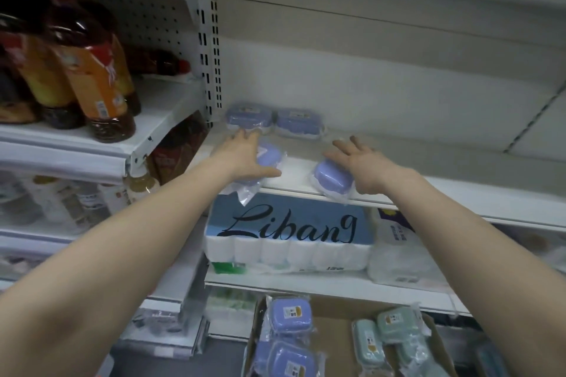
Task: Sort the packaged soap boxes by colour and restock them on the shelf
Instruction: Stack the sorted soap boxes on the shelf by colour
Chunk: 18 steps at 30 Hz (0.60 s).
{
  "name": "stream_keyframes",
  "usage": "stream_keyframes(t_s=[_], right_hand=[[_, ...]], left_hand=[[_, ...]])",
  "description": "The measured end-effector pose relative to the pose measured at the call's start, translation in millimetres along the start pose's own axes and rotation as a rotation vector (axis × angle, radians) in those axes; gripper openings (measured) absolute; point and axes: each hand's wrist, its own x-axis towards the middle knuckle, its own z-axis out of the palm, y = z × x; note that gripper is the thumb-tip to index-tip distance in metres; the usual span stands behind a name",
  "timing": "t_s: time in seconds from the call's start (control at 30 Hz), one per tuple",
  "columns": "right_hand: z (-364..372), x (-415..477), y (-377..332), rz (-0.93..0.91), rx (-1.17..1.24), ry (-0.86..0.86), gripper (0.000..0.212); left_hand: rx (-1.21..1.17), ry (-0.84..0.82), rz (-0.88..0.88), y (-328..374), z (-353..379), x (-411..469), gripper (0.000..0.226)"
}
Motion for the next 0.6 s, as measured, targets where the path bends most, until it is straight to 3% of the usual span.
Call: stream_keyframes(t_s=[0.1, 0.2, 0.3, 0.43, 0.6], right_hand=[[4, 10, -2, -0.043, -0.077, -0.035, 0.084], [6, 23, 1, -0.055, -0.02, -0.049, 0.082], [1, 35, 5, -0.046, 0.039, -0.016, 0.086], [-8, 53, 9, 0.0, 0.164, 0.147, 0.088], [-10, 75, 12, 0.064, 0.276, 0.421, 0.093]], left_hand=[[0.099, -0.014, -0.094, -1, 7, 0, 0.09], [0.094, 0.042, -0.056, -8, 5, 3, 0.077], [0.109, 0.113, -0.001, -18, -7, 11, 0.088], [0.152, 0.269, 0.022, -33, -25, 39, 0.091], [0.165, 0.124, -0.057, -30, -50, 97, 0.095]])
